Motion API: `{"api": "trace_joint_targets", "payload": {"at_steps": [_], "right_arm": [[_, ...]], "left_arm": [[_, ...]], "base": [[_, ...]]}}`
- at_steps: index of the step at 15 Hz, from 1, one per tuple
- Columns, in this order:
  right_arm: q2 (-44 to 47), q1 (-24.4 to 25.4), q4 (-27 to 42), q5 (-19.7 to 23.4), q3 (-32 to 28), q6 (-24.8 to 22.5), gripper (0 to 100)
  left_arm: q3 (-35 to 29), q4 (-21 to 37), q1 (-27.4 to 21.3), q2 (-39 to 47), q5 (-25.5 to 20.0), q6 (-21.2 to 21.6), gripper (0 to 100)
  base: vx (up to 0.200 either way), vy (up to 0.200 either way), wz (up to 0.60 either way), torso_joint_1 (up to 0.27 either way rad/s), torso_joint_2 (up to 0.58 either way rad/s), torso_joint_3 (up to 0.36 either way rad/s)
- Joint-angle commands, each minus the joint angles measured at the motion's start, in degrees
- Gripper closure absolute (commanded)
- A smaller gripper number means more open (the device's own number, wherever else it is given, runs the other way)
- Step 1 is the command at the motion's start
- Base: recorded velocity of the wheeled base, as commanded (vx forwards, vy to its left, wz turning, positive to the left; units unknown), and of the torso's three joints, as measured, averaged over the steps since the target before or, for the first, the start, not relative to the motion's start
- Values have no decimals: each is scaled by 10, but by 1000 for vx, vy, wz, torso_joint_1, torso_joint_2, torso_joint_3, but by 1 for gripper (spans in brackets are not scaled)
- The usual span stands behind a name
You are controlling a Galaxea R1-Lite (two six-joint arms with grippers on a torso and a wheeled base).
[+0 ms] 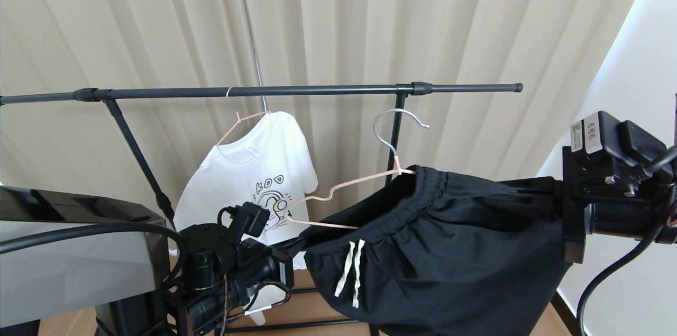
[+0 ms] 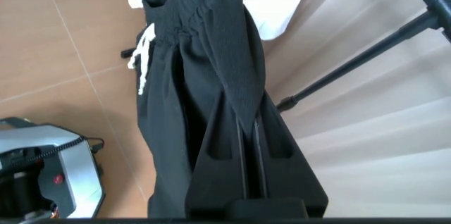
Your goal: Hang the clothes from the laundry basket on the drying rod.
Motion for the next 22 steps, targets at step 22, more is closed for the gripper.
{"api": "trace_joint_targets", "payload": {"at_steps": [22], "right_arm": [[-5,-35,-64,12,99,-29,100]], "left_arm": [[-188,325,81,-192,-1,35,100]], "base": [[0,0,0,0,0,0]]}}
